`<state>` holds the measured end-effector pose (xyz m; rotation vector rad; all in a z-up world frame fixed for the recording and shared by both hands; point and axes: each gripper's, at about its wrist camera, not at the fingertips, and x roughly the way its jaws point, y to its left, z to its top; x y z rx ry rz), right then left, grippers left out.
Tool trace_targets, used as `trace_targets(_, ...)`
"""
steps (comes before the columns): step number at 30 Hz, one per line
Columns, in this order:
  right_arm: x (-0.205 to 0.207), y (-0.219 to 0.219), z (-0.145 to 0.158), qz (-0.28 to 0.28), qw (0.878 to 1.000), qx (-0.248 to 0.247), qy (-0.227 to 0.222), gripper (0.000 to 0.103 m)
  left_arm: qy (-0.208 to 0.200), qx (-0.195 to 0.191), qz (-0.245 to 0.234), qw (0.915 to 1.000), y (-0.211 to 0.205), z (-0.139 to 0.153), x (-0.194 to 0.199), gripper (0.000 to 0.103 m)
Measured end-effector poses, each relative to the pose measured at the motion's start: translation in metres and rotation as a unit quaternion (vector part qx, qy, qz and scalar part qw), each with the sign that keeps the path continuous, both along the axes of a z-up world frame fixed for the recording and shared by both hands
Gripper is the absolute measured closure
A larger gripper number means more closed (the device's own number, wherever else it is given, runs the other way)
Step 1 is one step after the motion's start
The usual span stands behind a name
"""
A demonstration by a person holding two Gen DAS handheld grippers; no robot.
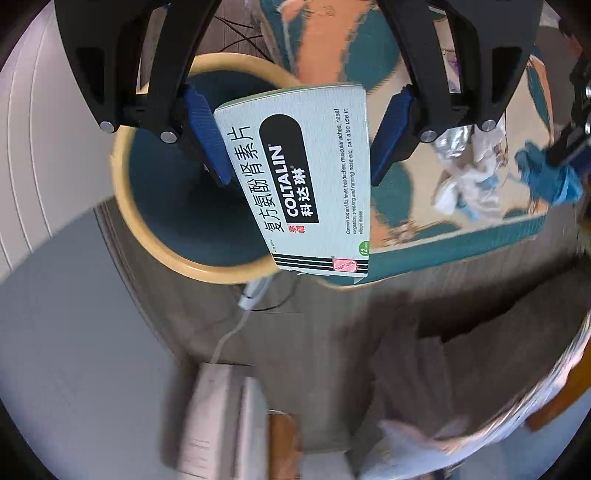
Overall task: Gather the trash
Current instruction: 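Drop the COLTALIN box into the wastebasket with the right tool while the left drops the mask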
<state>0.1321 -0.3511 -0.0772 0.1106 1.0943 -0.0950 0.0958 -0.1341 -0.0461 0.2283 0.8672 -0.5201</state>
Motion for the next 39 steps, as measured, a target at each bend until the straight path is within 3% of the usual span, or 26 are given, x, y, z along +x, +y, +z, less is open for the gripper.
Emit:
trace_targets(8,-0.018,-0.066,-0.007,-0.067,0.997,0.039,0.001,0.029,0.001,0.006,-0.044,0.9990,-0.062,-0.005,-0.014,0.075)
trace_targets(22,-0.033,-0.124,-0.036,-0.163,0.982,0.087,0.026,0.029,0.069,0.024,-0.110,0.9912,-0.156,-0.044,-0.013,0.075)
trace_targets(29,-0.037,-0.136,-0.030,-0.187,0.977,0.105,0.001,0.029,0.042,0.045,-0.114,0.9916,-0.187,-0.044,0.004,0.075)
trace_targets(33,-0.041,-0.142,-0.022,-0.203,0.973,0.105,-0.025,0.029,0.014,0.031,-0.092,0.9952,-0.192,-0.032,0.018,0.075)
trace_targets(39,-0.043,-0.143,-0.017,-0.206,0.972,0.107,-0.041,0.028,-0.008,0.012,-0.083,0.9964,-0.192,-0.021,0.025,0.051)
